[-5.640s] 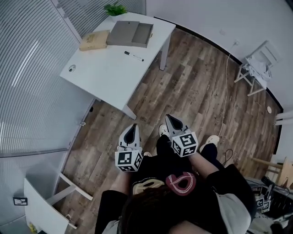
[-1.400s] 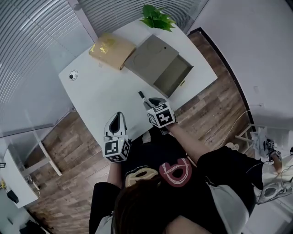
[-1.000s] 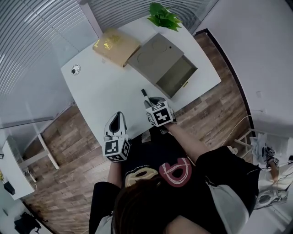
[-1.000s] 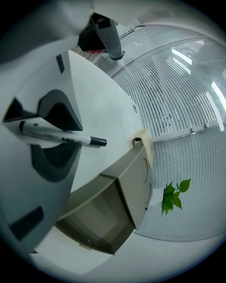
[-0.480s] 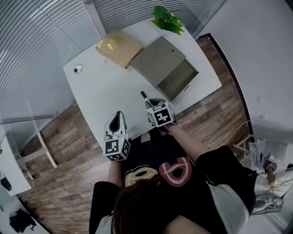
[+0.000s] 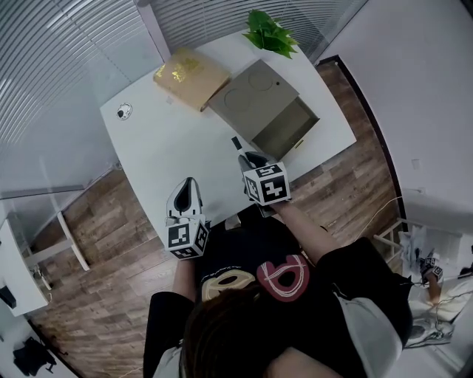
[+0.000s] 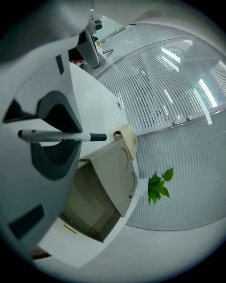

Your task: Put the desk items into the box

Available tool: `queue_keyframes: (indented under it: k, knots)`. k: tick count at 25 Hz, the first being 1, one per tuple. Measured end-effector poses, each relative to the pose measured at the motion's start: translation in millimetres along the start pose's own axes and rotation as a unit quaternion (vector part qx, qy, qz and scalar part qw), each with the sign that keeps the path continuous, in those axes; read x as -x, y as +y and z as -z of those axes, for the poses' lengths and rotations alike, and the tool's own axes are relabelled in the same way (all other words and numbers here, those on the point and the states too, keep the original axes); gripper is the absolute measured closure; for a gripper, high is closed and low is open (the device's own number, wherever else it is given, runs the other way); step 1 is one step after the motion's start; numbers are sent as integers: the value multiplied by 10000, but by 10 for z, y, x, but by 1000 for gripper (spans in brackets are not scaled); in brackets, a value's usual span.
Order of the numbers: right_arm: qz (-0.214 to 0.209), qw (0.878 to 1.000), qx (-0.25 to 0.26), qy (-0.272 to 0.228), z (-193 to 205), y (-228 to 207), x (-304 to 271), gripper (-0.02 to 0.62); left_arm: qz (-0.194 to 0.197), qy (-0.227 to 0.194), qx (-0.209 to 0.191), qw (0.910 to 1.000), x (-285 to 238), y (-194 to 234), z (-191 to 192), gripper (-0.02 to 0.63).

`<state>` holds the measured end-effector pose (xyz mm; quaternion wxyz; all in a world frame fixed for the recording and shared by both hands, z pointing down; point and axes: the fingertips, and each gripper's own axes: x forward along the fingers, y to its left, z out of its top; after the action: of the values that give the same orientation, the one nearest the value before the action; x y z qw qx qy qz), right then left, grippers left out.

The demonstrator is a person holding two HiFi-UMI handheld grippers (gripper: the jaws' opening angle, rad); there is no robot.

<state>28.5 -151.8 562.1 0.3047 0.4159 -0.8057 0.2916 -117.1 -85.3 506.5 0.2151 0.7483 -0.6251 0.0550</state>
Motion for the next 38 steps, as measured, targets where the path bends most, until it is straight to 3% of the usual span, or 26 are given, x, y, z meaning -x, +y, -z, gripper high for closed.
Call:
queue_keyframes:
  k: [15,38]
  knots:
    - [622,9929,-868,-517,-320,-721,347,525,76,37,-129,9999,-106,-151,-13,588]
    - [1451,9743,-1670,-435,-336,-1649,304,525,-160,55,-79,9998,-277,-237,-32,588]
